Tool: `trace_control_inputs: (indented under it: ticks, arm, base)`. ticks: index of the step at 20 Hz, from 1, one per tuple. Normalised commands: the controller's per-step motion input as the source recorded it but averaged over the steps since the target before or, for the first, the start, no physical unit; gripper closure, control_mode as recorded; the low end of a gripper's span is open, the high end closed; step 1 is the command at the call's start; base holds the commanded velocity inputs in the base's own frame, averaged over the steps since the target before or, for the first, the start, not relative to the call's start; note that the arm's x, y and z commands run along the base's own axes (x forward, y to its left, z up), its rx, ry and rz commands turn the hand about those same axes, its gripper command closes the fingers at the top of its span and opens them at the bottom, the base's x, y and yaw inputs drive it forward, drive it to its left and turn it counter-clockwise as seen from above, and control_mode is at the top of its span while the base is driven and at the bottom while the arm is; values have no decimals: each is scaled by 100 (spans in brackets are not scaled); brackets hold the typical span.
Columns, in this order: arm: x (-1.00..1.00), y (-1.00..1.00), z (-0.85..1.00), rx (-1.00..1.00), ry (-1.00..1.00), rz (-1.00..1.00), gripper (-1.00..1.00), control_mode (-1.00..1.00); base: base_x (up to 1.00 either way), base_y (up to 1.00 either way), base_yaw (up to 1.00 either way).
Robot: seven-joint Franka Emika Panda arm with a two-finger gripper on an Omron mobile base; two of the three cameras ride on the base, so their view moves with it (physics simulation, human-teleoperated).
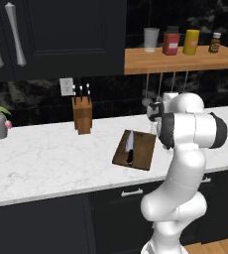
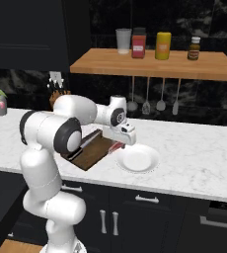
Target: Pick up the knife from the drawer and place it on the cutting board. Then place the meat from the plate to the cutting board.
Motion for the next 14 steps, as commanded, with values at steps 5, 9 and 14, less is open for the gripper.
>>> trace_control_inputs:
  ticks: [5,9,14]
  arm:
    - [18,99,-8,-2,9,33,100,-100]
    - [2,75,-22,0,4,26,100,-100]
    - [1,47,-22,0,4,15,100,-100]
  base:
    - [0,0,0]
    - [0,0,0]
    - [0,0,0]
